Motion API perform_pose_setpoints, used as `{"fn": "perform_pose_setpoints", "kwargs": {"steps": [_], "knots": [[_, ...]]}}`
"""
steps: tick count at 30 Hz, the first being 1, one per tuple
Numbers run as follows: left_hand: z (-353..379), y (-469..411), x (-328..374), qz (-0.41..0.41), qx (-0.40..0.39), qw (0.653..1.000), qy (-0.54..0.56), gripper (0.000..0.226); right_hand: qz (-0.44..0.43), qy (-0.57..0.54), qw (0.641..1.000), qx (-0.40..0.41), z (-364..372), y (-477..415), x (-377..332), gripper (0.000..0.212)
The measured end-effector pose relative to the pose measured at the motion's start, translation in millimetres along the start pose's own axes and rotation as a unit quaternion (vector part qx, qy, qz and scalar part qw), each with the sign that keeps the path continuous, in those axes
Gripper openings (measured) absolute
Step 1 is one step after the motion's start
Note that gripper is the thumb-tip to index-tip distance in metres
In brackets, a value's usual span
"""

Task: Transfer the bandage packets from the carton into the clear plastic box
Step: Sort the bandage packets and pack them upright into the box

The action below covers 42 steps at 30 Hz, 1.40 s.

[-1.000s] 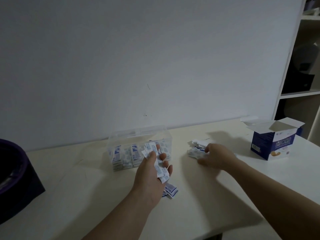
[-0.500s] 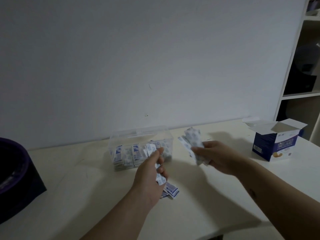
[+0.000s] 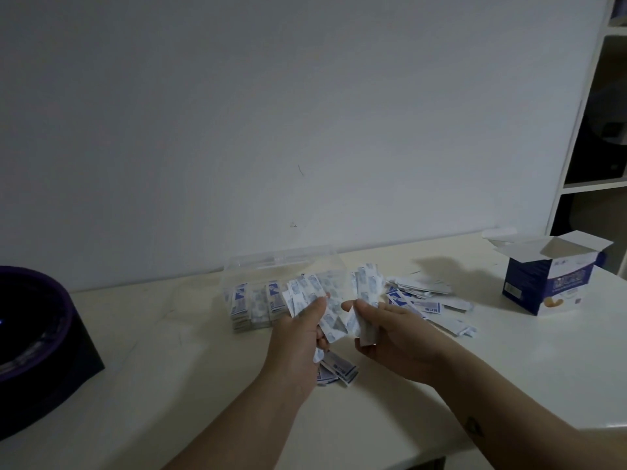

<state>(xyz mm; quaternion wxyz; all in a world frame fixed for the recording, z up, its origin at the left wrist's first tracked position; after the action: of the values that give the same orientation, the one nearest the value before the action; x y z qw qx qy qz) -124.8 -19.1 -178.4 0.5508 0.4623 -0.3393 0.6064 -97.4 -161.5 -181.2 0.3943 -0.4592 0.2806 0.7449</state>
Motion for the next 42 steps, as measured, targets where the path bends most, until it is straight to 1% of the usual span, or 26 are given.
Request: {"fn": "perform_pose_setpoints", "kwargs": {"steps": [2, 4, 5, 9, 11, 12, 14, 15, 16, 19, 21, 22, 23, 24, 25, 27, 28, 29, 31, 33, 35, 36, 37, 38, 40, 42], "knots": [[1.4, 1.1, 1.8, -0.005, -0.016, 0.999, 0.028, 0.007, -0.003, -0.011, 1.000, -0.006, 1.0, 2.0, -4.2, 0.030], [4.1, 4.4, 4.8, -0.022, -0.046, 0.997, 0.056, 0.013, -0.013, 0.016, 1.000, -0.021, 0.7, 2.1, -5.8, 0.036], [5.7, 5.7, 5.0, -0.037, -0.058, 0.995, 0.069, 0.016, -0.018, 0.037, 0.999, -0.024, 2.0, 2.8, -6.9, 0.036], [9.3, 8.5, 4.0, -0.112, -0.096, 0.979, 0.139, 0.034, -0.045, 0.105, 0.993, 0.032, 3.6, 2.6, -6.0, 0.007], [9.2, 8.6, 3.1, -0.133, -0.109, 0.970, 0.171, 0.037, -0.053, 0.175, 0.981, 0.061, 6.8, 1.9, -5.7, 0.004], [9.3, 9.2, 3.1, -0.135, -0.115, 0.967, 0.185, 0.037, -0.061, 0.255, 0.962, 0.080, 7.8, 0.9, -5.2, 0.007], [10.2, 8.5, 1.1, -0.119, -0.123, 0.969, 0.177, 0.035, -0.087, 0.427, 0.893, 0.112, 12.4, 0.9, -4.1, 0.015], [11.0, 8.4, -0.2, -0.107, -0.114, 0.976, 0.152, 0.032, -0.104, 0.485, 0.861, 0.115, 16.6, 1.1, -3.0, 0.020], [10.4, 7.4, -2.4, -0.093, -0.100, 0.983, 0.124, 0.028, -0.121, 0.518, 0.839, 0.113, 21.6, 1.3, -1.3, 0.023], [7.2, 4.5, -7.0, -0.077, -0.057, 0.993, 0.073, 0.025, -0.150, 0.570, 0.802, 0.095, 35.5, 2.2, 4.5, 0.027], [6.1, 4.6, -6.4, -0.082, -0.047, 0.993, 0.072, 0.024, -0.151, 0.627, 0.758, 0.094, 38.8, 1.8, 8.0, 0.024], [6.4, 5.0, -5.3, -0.086, -0.050, 0.992, 0.082, 0.023, -0.143, 0.655, 0.735, 0.100, 39.0, 1.9, 8.4, 0.025], [7.4, 6.0, -3.8, -0.091, -0.055, 0.990, 0.097, 0.023, -0.137, 0.671, 0.721, 0.106, 38.1, 2.7, 7.4, 0.029], [7.9, 6.7, -2.4, -0.096, -0.060, 0.987, 0.111, 0.023, -0.138, 0.668, 0.723, 0.108, 35.8, 3.7, 5.2, 0.034], [8.0, 7.6, -0.9, -0.100, -0.064, 0.986, 0.120, 0.022, -0.141, 0.649, 0.740, 0.106, 34.4, 6.1, 1.6, 0.039], [7.8, 9.5, 3.4, -0.103, -0.070, 0.984, 0.129, 0.021, -0.145, 0.597, 0.784, 0.089, 31.3, 12.8, -6.4, 0.058], [6.7, 9.0, 5.0, -0.103, -0.069, 0.983, 0.134, 0.021, -0.141, 0.586, 0.795, 0.071, 30.7, 16.7, -9.9, 0.067], [6.7, 9.4, 7.4, -0.102, -0.066, 0.983, 0.140, 0.019, -0.138, 0.591, 0.793, 0.051, 29.6, 19.5, -12.8, 0.074], [6.3, 8.4, 8.5, -0.107, -0.063, 0.982, 0.140, 0.016, -0.141, 0.623, 0.770, 0.018, 27.6, 22.7, -15.9, 0.080], [8.2, 8.0, 6.9, -0.117, -0.067, 0.982, 0.135, 0.014, -0.141, 0.661, 0.737, -0.007, 29.6, 25.5, -18.9, 0.083], [8.6, 6.8, 5.4, -0.125, -0.075, 0.978, 0.151, 0.013, -0.155, 0.716, 0.680, -0.016, 33.1, 28.0, -22.3, 0.089], [8.2, 5.6, 4.5, -0.131, -0.081, 0.975, 0.162, 0.012, -0.166, 0.742, 0.650, -0.018, 35.0, 29.1, -23.7, 0.095], [8.5, 6.7, 5.3, -0.139, -0.094, 0.972, 0.164, 0.014, -0.172, 0.759, 0.628, -0.021, 36.6, 29.3, -24.7, 0.102], [9.0, 8.1, 5.2, -0.150, -0.116, 0.970, 0.150, 0.015, -0.167, 0.768, 0.618, -0.028, 37.4, 29.1, -25.0, 0.110], [12.7, 14.7, 5.3, -0.169, -0.172, 0.966, 0.095, 0.024, -0.152, 0.772, 0.614, -0.055, 37.6, 27.9, -23.9, 0.122], [17.5, 22.7, 5.7, -0.171, -0.225, 0.958, 0.056, 0.028, -0.161, 0.775, 0.606, -0.081, 36.5, 28.3, -22.6, 0.117]]}}
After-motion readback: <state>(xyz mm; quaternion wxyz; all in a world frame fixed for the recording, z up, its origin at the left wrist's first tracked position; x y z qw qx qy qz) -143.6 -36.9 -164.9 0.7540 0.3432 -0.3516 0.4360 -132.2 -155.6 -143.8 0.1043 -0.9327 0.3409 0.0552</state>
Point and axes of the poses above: each hand's wrist, its own y-axis away from the middle knuckle, its own z-axis out of the palm, x = y × z, the point moved 1 cm from there along -y, towards the middle knuckle, and after that the axes turned 5 degrees about -x, right-handed, at the moved point
